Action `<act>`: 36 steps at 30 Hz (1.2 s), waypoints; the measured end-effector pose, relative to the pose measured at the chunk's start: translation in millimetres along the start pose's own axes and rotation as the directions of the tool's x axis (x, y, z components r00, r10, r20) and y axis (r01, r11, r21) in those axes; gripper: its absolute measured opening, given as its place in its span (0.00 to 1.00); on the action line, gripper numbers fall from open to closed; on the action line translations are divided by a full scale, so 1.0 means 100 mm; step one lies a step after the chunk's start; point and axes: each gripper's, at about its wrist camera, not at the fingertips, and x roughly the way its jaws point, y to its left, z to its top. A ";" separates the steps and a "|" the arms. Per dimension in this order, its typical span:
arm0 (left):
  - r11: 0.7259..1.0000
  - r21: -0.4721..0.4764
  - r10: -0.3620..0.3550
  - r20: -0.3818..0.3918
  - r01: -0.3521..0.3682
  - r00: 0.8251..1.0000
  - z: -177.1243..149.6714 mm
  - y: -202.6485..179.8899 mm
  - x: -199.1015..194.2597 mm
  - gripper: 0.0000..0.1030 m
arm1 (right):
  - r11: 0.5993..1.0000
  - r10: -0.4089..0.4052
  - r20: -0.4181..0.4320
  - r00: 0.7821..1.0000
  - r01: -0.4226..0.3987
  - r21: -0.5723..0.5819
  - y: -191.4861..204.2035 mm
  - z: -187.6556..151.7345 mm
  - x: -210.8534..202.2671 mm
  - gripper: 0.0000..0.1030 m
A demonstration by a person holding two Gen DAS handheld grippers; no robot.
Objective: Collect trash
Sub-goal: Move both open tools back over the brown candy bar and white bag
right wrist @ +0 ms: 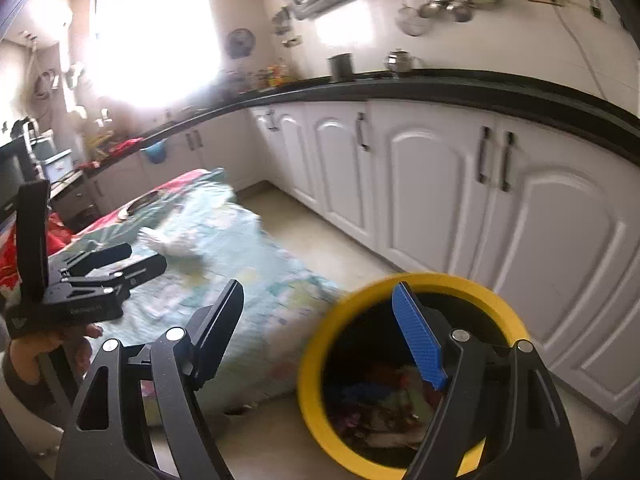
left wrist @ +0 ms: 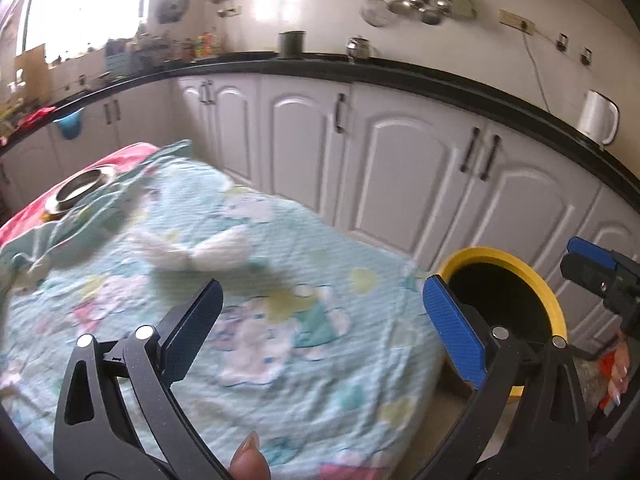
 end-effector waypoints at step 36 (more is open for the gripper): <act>0.950 -0.305 0.008 -0.196 -0.069 0.980 -0.69 1.36 0.14 0.43 | 0.935 0.231 -0.322 0.918 -0.300 -0.187 1.81 0.63 2.29 0.72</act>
